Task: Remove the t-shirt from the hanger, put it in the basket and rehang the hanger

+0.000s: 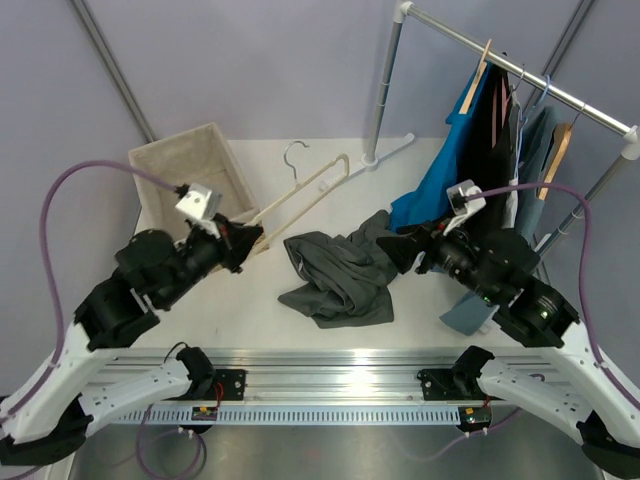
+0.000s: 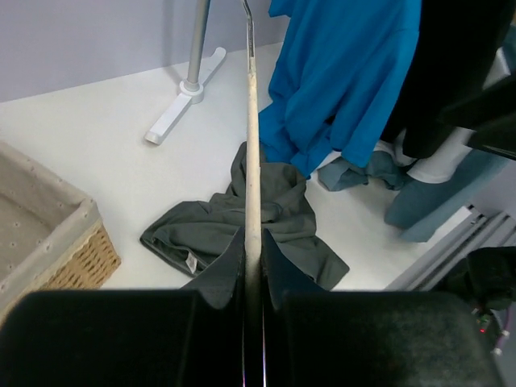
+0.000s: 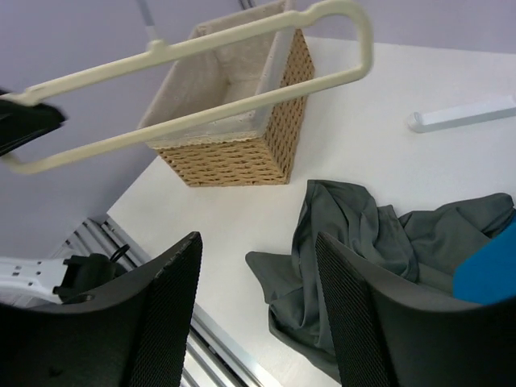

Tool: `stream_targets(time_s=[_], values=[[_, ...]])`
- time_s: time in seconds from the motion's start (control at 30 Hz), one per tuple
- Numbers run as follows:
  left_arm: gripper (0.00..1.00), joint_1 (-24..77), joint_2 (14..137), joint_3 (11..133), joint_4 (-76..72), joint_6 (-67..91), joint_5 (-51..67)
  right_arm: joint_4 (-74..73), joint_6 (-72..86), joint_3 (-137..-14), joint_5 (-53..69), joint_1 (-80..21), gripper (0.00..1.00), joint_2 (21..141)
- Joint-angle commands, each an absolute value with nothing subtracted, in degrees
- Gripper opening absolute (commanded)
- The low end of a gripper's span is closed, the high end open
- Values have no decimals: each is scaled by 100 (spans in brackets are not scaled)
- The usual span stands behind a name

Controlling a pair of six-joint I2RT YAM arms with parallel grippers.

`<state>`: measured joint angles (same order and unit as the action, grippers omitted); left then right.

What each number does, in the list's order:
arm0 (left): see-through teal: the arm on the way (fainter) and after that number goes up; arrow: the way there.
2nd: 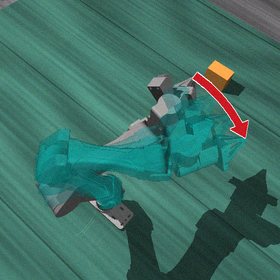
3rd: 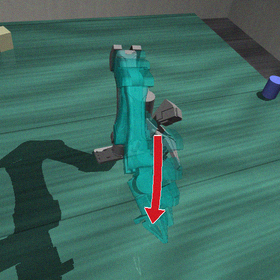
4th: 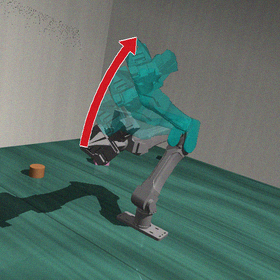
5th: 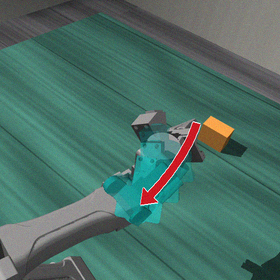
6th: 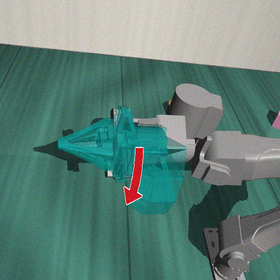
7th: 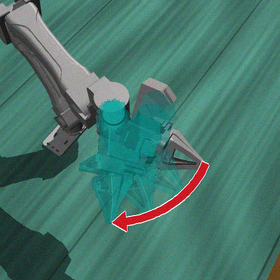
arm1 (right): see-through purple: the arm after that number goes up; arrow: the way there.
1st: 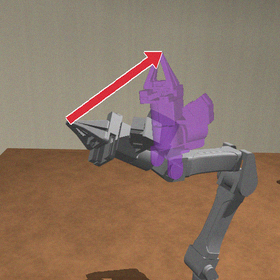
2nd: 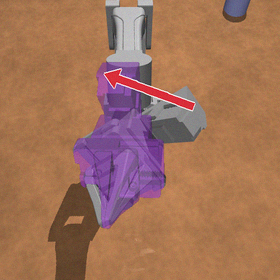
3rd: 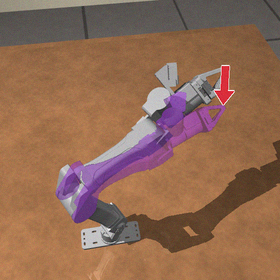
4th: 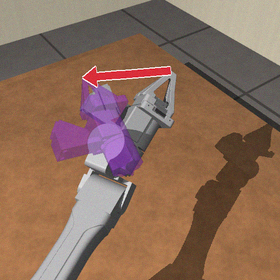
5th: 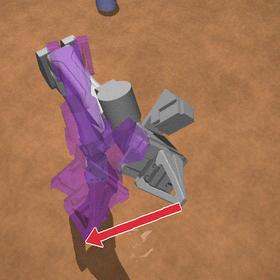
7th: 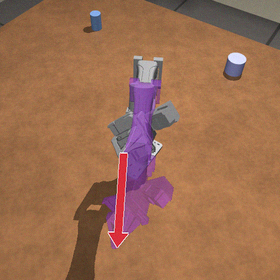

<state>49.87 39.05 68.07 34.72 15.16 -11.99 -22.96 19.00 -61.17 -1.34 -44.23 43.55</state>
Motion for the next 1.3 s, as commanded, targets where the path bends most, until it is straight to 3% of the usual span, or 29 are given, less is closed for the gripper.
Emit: stream_targets(time_s=[0.0,0.03,0.2,0.43,0.63,0.9,1.27], values=[[0,4983,4716,7276,2435,1029,-1335,-2408,1819,-5758,123,-4412,67,3912],[0,4983,4937,7417,2443,889,-1440,-2373,1872,-5705,149,-4412,69,3789],[0,4940,6212,8417,2260,45,-1855,-1890,2276,-5152,737,-4412,99,3191],[0,4650,7724,9910,1784,-202,-1645,-1688,2750,-4870,1247,-4412,99,2655],[0,4351,8849,11071,1582,-868,-441,-1406,2997,-4649,1546,-4412,99,1988],[0,4263,9816,11698,1003,-1108,386,-1415,3015,-4518,1301,-4412,99,1302],[0,4192,10898,12903,423,-985,553,-1749,2883,-4579,940,-4412,99,853]])
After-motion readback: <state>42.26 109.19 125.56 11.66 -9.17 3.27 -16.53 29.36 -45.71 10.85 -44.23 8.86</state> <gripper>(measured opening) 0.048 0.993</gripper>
